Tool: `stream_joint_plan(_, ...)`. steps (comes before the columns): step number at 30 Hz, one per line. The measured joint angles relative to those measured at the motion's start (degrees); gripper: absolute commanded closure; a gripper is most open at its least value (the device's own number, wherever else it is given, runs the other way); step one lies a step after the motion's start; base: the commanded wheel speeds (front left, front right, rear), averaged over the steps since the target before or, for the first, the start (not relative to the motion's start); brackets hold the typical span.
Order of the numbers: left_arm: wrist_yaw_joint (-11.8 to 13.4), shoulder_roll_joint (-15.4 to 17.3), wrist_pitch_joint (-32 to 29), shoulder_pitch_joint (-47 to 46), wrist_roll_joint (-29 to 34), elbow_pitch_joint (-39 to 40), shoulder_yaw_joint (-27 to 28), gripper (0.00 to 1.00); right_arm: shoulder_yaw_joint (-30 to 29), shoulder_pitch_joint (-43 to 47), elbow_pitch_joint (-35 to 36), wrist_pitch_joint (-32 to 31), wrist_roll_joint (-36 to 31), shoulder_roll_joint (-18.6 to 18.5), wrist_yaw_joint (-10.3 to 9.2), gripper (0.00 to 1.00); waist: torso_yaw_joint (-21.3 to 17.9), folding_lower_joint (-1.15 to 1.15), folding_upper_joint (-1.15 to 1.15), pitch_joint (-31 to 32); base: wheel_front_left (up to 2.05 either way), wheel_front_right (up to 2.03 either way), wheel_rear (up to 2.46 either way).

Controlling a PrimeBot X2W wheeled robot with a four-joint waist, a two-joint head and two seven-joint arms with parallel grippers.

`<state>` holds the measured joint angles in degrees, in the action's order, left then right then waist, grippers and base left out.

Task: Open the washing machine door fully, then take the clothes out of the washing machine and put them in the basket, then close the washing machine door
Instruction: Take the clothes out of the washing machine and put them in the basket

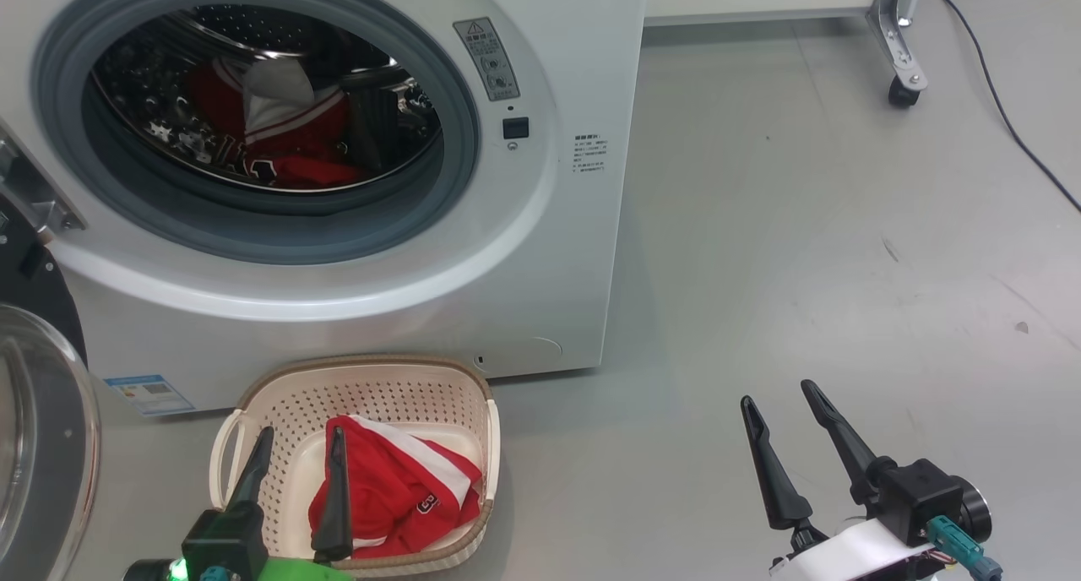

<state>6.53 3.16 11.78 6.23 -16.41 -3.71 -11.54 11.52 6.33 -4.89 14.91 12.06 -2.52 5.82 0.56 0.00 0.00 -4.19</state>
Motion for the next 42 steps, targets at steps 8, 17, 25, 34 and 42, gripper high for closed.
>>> stream_joint_plan(8,0.01,-0.01,-2.64,-0.74,-0.37,-0.88,-0.32,0.0,0.42,-0.57,1.55,0.01,-0.01,0.0,0.02,0.0,-0.69,0.0,0.0,-3.29,0.0,0.0,0.0)
stream_joint_plan(17,0.05,-0.08,-5.57,-7.73,-1.83,-2.27,-0.32,0.0,0.88,-3.49,3.33,0.01,-0.09,-0.01,0.16,0.0,-1.7,0.0,0.0,-9.33,0.0,0.0,0.0)
stream_joint_plan(25,0.23,0.34,-9.9,-16.34,-2.23,-4.43,0.83,0.0,1.15,-6.97,4.63,0.01,0.27,-0.02,0.46,0.0,-2.88,0.0,0.0,-15.48,0.0,0.0,0.0)
stream_joint_plan(34,0.23,5.43,-17.96,-29.48,-1.64,-5.19,3.26,0.0,1.19,-11.92,6.14,0.01,2.67,-0.05,0.6,0.0,-4.75,0.01,0.0,-22.59,0.0,0.0,0.0)
stream_joint_plan(42,0.23,11.04,-27.86,-39.74,-1.41,-7.04,5.86,0.0,1.71,-16.32,6.39,0.01,5.46,-0.09,0.66,0.0,-7.15,0.01,0.0,-28.6,0.0,0.0,0.0)
